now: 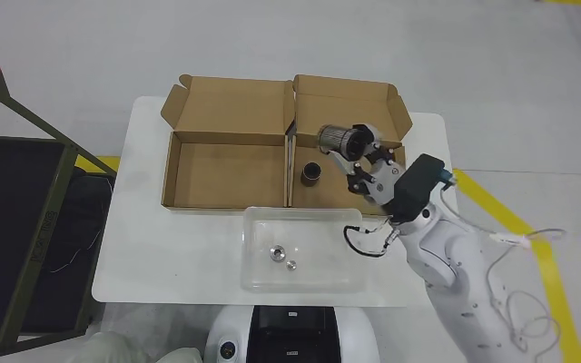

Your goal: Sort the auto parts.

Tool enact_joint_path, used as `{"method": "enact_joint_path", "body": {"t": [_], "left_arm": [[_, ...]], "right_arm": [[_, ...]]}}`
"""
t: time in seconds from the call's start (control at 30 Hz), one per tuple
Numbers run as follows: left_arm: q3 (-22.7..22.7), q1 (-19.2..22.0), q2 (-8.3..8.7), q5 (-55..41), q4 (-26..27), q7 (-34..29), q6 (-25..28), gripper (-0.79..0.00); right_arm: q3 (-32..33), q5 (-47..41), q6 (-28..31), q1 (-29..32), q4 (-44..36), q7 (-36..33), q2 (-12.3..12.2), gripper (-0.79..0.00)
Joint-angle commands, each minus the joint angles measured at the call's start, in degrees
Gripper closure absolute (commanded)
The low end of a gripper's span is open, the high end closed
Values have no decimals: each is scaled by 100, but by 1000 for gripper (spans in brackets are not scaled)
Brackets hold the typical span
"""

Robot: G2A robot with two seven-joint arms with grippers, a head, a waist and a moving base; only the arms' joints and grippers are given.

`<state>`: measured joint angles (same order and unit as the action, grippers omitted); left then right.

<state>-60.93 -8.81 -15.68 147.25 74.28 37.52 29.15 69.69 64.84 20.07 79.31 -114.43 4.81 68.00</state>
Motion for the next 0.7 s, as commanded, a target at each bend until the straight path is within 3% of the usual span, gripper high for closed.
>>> {"method": "enact_joint_path", "body": {"t": [0.0, 0.67], "left_arm": [[0, 0, 0, 0, 0, 0, 0, -785], [0, 0, 0, 0, 0, 0, 0, -785]], "right_arm": [[-21, -29, -103, -45, 151, -90, 12, 0], [-375, 495, -1204, -582, 1546, -1263, 147, 0]]}}
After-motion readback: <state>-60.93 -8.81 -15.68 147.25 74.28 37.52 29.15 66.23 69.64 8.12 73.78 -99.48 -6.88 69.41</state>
